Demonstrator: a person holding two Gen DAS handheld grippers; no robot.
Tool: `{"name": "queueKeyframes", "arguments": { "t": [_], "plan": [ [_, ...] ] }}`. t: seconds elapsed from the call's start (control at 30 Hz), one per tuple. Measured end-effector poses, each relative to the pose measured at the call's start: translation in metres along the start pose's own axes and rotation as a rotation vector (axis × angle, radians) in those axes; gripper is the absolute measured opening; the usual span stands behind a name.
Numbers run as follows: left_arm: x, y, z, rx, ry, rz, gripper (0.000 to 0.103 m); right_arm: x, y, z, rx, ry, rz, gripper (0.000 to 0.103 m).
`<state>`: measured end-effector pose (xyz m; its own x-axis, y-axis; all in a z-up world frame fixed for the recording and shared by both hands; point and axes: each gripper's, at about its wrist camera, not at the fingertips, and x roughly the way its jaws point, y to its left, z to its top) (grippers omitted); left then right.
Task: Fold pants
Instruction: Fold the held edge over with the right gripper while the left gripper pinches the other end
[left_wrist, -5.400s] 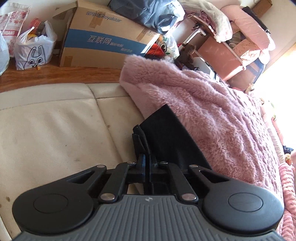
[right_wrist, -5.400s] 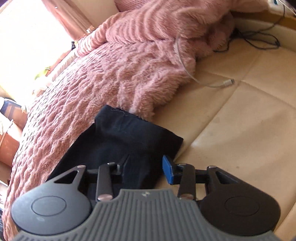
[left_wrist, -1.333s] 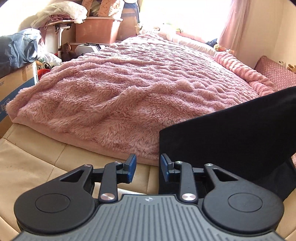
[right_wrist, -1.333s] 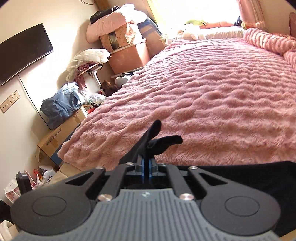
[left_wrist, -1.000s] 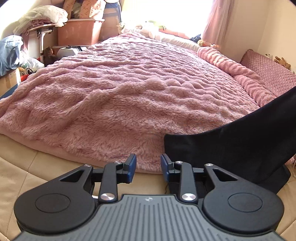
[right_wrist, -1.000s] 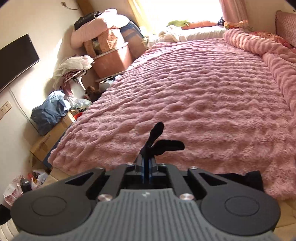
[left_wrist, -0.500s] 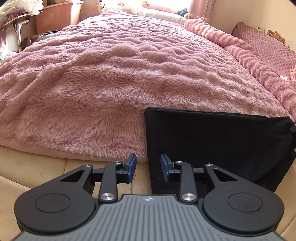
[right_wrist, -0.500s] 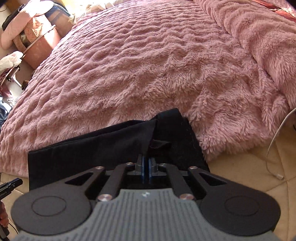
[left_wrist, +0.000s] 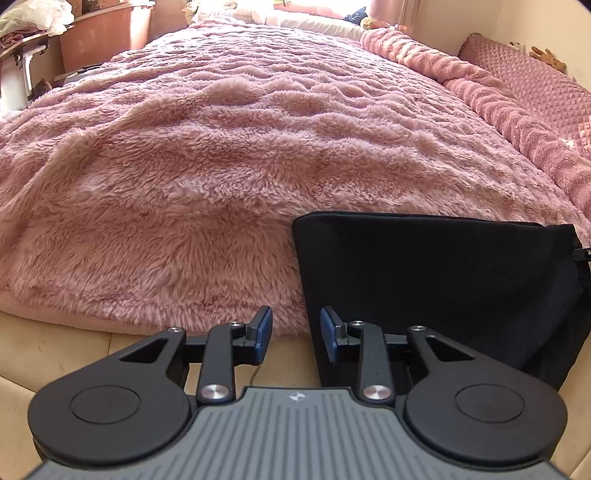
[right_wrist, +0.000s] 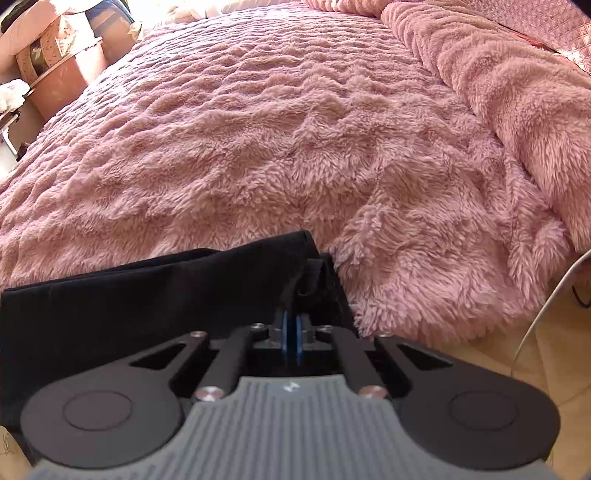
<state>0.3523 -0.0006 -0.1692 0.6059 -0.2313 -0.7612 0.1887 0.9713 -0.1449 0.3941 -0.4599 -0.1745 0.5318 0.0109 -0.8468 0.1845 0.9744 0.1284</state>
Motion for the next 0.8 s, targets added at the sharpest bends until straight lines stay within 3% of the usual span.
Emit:
{"name": "queueKeyframes", "arguments": {
  "t": [0.07,0.17,0.2,0.3,0.33,0.47,0.63,0.8],
  "plan": [
    [0.002,-0.003,0.006,-0.007,-0.012,-0.008,0.035,0.003,0.004,-0.003,-0.058,-0.018,-0.068,0.010],
    [0.003,-0.009,0.017,0.005,-0.036,-0.014,0.035,0.004,0.004,-0.006,-0.122,-0.040,-0.250,0.011],
    [0.003,-0.011,0.020,0.011,-0.043,-0.014,0.035,0.000,0.001,-0.007,-0.116,-0.052,-0.263,0.011],
    [0.005,-0.012,0.029,0.006,-0.055,-0.010,0.036,-0.020,-0.009,-0.014,-0.052,-0.089,-0.187,0.011],
    [0.006,-0.010,0.029,-0.010,-0.054,-0.012,0.041,-0.028,-0.012,-0.018,-0.019,-0.105,-0.171,0.014],
    [-0.001,0.008,0.015,-0.141,-0.065,-0.097,0.063,-0.054,-0.029,-0.043,0.171,-0.154,-0.039,0.039],
    [-0.008,0.035,-0.021,-0.290,-0.044,-0.157,0.068,-0.058,-0.043,-0.091,0.415,-0.174,0.090,0.074],
    [0.000,0.043,-0.048,-0.411,0.009,-0.240,0.068,-0.038,-0.049,-0.126,0.615,-0.144,0.195,0.074]
  ]
}}
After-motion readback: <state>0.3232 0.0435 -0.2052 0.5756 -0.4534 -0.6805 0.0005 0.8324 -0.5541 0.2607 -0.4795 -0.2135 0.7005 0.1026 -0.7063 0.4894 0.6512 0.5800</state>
